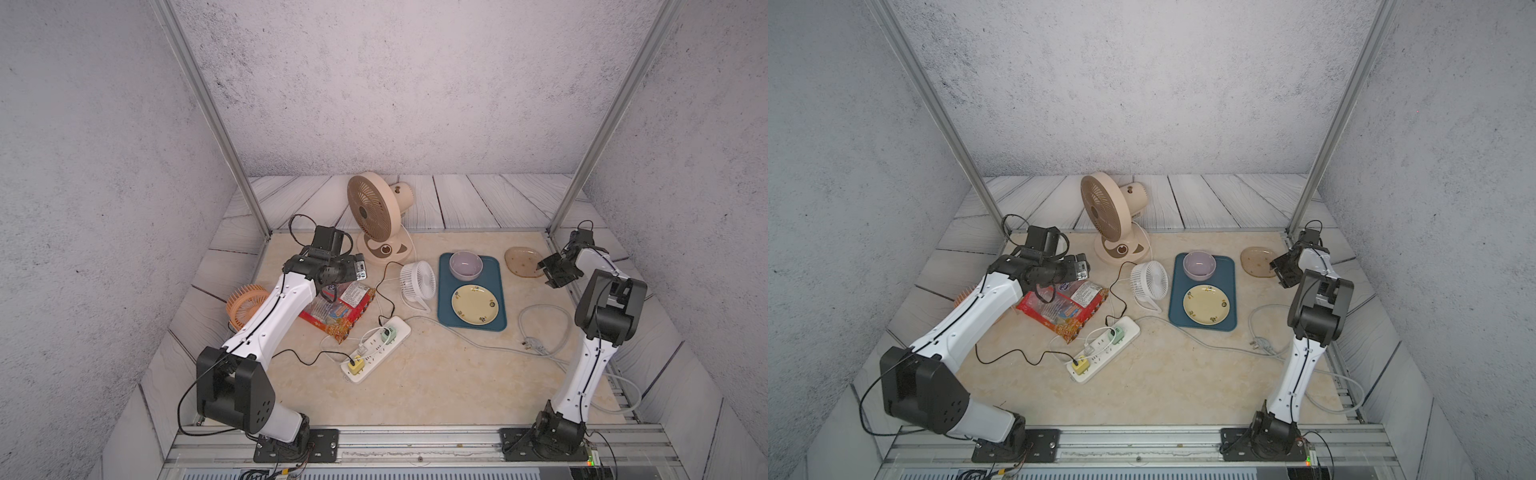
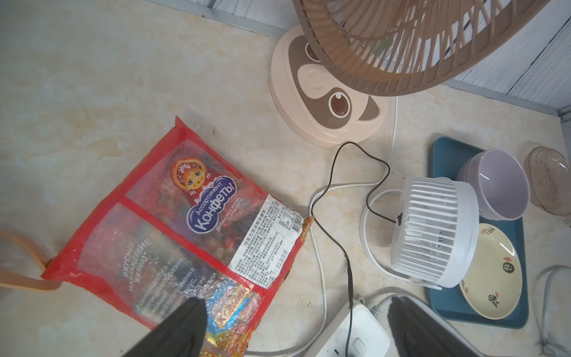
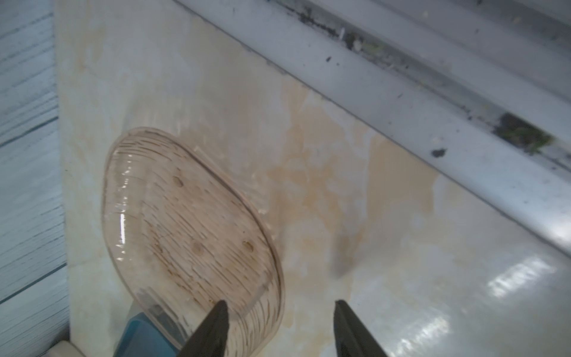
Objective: Unplug the desk fan from the power strip
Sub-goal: Place the distractor at the corner of the board, then move the distractor to the center of the board.
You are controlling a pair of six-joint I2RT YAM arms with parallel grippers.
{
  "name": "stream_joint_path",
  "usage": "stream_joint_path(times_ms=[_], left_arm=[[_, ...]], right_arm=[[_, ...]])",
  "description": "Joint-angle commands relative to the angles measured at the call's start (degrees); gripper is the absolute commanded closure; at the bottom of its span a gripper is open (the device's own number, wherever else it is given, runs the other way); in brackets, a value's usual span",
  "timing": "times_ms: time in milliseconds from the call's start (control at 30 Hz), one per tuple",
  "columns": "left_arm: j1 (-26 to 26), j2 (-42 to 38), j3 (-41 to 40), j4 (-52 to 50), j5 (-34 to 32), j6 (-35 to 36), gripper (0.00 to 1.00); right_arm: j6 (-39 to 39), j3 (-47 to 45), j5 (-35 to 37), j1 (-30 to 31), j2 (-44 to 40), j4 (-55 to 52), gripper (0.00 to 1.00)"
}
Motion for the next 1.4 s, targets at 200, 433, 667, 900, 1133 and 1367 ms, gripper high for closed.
stream_joint_path(times_ms=[200,433,667,900,1133,1367], left_arm=[[-0.3,-3.2,-1.0,-0.2,0.7,-2.2,0.01],[-0.3,-10.9,-6.7,-1.5,4.3,-2.2,0.01],[-0.4,-21.5,-15.4,-2.3,7.4,-2.9,0.01],[-0.3,-29.7,-18.9,-7.0,3.2,-2.6,0.01],[0.0,-35.3,-19.8,-17.1,-8.3,-5.8,0.01],[0.8,-39.8,-21.6,-26.7,-18.0,-18.4,0.02]], right_arm=[[-10.6,0.5,1.9,5.0,-9.8,-12.2,0.29],[-11.1,-16.1,3.8,16.3,-25.4,-17.0,0.37],[-10.5,-27.4,8.6,29.7,-35.9,-21.3,0.52],[-8.7,-38.5,3.9,36.5,-38.7,-17.8,0.53],[-9.6,-41.4,3.3,37.7,-32.2,-6.8,0.58],[-9.8,-41.3,4.4,37.7,-27.0,-0.5,0.63]])
